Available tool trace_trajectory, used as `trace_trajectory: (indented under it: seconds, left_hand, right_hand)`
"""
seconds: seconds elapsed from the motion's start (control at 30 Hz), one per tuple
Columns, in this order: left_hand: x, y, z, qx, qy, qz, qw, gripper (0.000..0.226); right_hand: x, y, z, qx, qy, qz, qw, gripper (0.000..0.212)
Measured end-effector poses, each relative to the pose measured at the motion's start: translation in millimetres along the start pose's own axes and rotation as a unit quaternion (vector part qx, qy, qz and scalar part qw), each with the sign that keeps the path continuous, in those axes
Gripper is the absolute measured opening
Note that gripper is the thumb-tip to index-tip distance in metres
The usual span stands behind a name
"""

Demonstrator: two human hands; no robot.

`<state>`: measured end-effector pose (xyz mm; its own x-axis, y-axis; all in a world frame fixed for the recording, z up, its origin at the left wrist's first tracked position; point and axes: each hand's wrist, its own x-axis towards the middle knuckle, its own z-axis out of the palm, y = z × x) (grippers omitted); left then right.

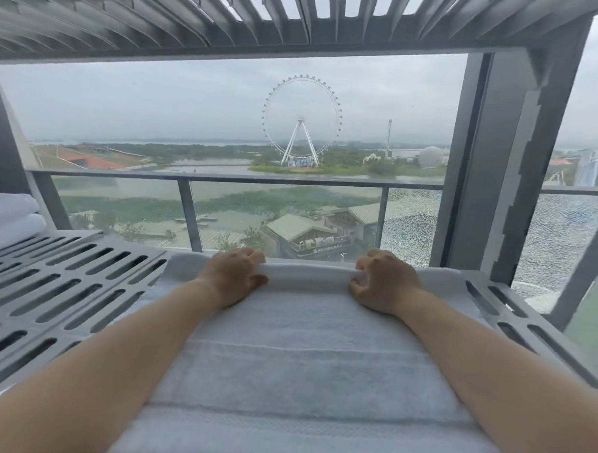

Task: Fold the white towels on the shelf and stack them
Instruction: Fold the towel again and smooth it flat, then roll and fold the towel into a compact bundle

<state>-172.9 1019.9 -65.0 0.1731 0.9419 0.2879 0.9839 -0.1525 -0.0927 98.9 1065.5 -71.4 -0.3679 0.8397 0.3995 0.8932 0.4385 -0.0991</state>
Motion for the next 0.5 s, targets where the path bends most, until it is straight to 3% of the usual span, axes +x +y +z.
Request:
trace_trajectory:
  seconds: [0.13, 0.33, 0.5]
  left_hand:
    - [-20, -6, -10, 0.025, 0.029, -0.007, 0.999, 0.024]
    - [-59, -13, -38, 0.034, 0.072, -0.041, 0.996, 0.020]
    - [-96, -11, -62, 0.006, 0.200, -0.008, 0.980, 0.026]
  right_hand:
    - [-5, -1, -3, -0.014, 0.020, -0.024, 0.999, 0.006]
    - [-28, -10, -25, -0.027, 0.103, -0.033, 0.994, 0.012]
    - [-67, -19, -54, -0.009, 0.187, -0.004, 0.982, 0.013]
